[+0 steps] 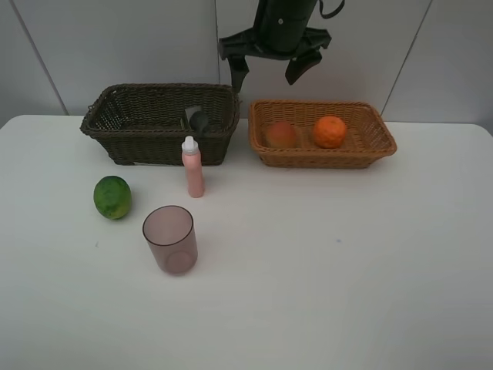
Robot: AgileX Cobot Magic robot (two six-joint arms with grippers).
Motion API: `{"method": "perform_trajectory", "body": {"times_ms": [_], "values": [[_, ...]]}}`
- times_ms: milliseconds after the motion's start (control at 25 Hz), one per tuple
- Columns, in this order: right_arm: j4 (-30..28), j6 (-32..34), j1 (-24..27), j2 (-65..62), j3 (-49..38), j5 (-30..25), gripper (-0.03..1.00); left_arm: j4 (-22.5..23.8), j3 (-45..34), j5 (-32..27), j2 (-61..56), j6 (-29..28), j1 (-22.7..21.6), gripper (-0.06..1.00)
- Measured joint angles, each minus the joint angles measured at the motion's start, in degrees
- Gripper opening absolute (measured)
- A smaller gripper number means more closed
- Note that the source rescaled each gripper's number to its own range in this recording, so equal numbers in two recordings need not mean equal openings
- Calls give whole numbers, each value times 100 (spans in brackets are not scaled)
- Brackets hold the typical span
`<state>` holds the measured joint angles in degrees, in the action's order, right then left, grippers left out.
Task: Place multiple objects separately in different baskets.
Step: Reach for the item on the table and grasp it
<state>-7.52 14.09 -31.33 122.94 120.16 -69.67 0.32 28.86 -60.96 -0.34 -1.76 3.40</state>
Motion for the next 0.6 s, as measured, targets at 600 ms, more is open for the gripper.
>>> {"method": "perform_trajectory", "body": {"times_ms": [600], "values": [[71,23,2060,-2742,-4141,529,95,0,0,0,0,0,0,95]]}}
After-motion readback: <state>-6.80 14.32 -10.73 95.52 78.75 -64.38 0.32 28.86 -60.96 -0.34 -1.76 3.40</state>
